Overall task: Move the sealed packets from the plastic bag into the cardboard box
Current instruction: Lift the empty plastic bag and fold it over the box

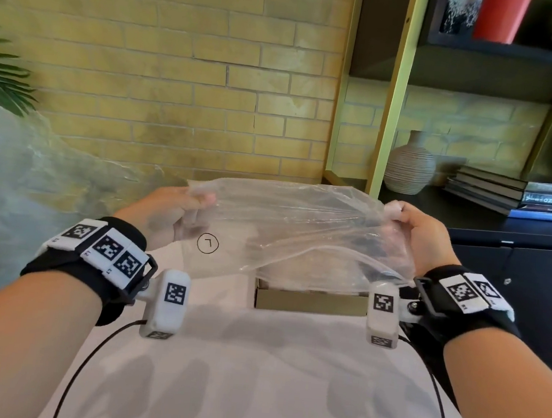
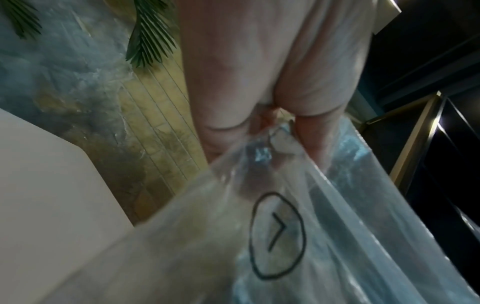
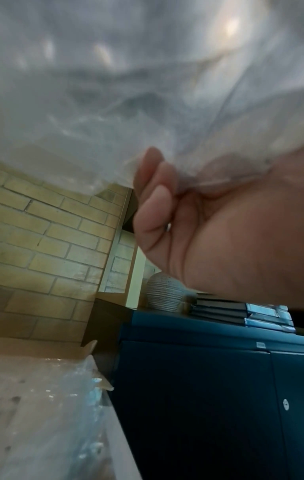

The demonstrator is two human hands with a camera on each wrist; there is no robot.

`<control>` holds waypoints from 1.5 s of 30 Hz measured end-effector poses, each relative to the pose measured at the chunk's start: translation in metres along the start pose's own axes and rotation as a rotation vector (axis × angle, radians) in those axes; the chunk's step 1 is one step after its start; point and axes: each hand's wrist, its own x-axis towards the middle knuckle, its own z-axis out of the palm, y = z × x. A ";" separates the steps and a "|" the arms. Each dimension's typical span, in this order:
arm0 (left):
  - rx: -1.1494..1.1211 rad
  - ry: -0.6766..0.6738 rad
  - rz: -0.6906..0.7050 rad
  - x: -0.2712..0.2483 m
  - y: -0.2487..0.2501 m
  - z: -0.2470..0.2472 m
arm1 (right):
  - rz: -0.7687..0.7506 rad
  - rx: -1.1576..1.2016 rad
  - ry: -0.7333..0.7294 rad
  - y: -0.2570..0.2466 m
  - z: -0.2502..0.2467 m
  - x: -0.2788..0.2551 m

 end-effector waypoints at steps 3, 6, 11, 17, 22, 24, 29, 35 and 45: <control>0.051 -0.054 -0.051 -0.006 0.000 -0.002 | 0.082 -0.060 -0.061 0.000 -0.002 0.000; 0.096 -0.069 -0.063 -0.006 -0.001 -0.002 | -0.056 -0.331 -0.108 0.003 0.005 -0.004; -0.036 -0.064 -0.041 -0.003 0.001 -0.003 | -0.129 -0.264 0.041 0.003 0.002 -0.003; -0.131 -0.040 -0.035 -0.006 0.004 -0.007 | -0.178 -0.214 0.029 0.002 -0.003 -0.002; -0.187 -0.017 0.030 -0.003 0.003 -0.006 | -0.159 -0.136 0.021 0.004 -0.006 0.004; -0.197 0.010 0.052 -0.002 0.003 -0.007 | -0.150 -0.105 0.019 0.005 -0.006 0.004; -0.243 -0.015 0.070 -0.005 0.004 -0.006 | -0.071 -0.078 0.050 -0.004 0.000 -0.001; 0.007 -0.031 0.052 -0.002 0.004 0.001 | -0.109 -0.285 0.063 0.002 -0.006 -0.001; -0.035 0.119 0.147 0.008 -0.004 0.000 | -0.088 -0.208 -0.054 0.006 -0.013 0.004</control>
